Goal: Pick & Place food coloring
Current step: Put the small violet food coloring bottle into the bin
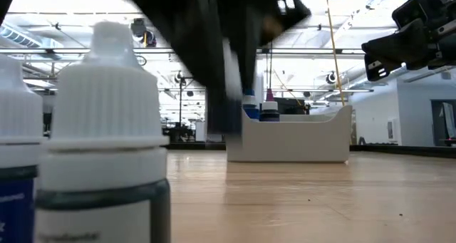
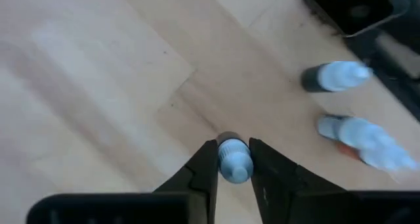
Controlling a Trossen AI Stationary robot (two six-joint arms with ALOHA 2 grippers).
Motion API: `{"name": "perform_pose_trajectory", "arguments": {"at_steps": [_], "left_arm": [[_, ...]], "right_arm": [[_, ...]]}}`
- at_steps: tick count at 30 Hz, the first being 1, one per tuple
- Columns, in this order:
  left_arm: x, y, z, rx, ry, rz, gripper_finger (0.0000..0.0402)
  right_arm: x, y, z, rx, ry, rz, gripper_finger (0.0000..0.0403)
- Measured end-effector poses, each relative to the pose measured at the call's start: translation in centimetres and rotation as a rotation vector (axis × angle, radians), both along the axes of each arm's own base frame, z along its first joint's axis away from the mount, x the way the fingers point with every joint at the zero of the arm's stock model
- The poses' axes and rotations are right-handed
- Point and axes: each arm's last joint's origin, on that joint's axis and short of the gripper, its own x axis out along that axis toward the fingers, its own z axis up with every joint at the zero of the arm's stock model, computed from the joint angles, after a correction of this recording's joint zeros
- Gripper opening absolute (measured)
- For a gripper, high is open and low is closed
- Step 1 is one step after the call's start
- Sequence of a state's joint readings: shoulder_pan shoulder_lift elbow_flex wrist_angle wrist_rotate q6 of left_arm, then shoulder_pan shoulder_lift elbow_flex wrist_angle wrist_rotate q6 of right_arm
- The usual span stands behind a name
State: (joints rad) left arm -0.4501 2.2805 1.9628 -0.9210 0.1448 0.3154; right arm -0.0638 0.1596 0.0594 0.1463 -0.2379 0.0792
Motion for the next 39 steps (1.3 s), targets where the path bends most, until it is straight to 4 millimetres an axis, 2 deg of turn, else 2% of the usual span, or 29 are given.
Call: {"name": "perform_pose_trajectory", "arguments": {"at_steps": [5, 12, 15, 19, 23, 26, 33, 39], "left_arm": [[-1.9, 0.8, 6.2, 0.028, -0.127, 0.022, 0.0067], [-5.4, 4.4, 14.5, 0.014, -0.306, 0.142, 0.0074], [-7.3, 6.4, 16.6, -0.012, -0.345, 0.196, 0.0071], [-10.4, 9.7, 18.3, -0.045, -0.416, 0.292, 0.0071], [-14.0, 13.0, 17.9, -0.099, -0.475, 0.406, 0.0074], [-16.7, 14.9, 16.7, -0.166, -0.543, 0.485, 0.0074], [-21.8, 17.4, 11.5, -0.298, -0.649, 0.567, 0.0075], [-23.9, 18.6, 7.2, -0.326, -0.745, 0.595, 0.0075]], "right_arm": [[0.0, 0.0, 0.0, 0.014, 0.003, 0.000, 0.0000], [0.0, 0.0, 0.0, 0.014, 0.006, 0.000, 0.0000], [0.0, 0.0, 0.0, 0.014, 0.006, 0.000, 0.0000], [0.0, 0.0, 0.0, 0.014, 0.006, 0.001, 0.0000], [0.0, 0.0, 0.0, 0.014, 0.006, 0.001, 0.0000], [0.0, 0.0, 0.0, 0.014, 0.006, 0.001, 0.0000], [0.0, 0.0, 0.0, 0.014, 0.005, 0.001, 0.0000], [0.0, 0.0, 0.0, 0.004, 0.002, 0.000, 0.0000]]}}
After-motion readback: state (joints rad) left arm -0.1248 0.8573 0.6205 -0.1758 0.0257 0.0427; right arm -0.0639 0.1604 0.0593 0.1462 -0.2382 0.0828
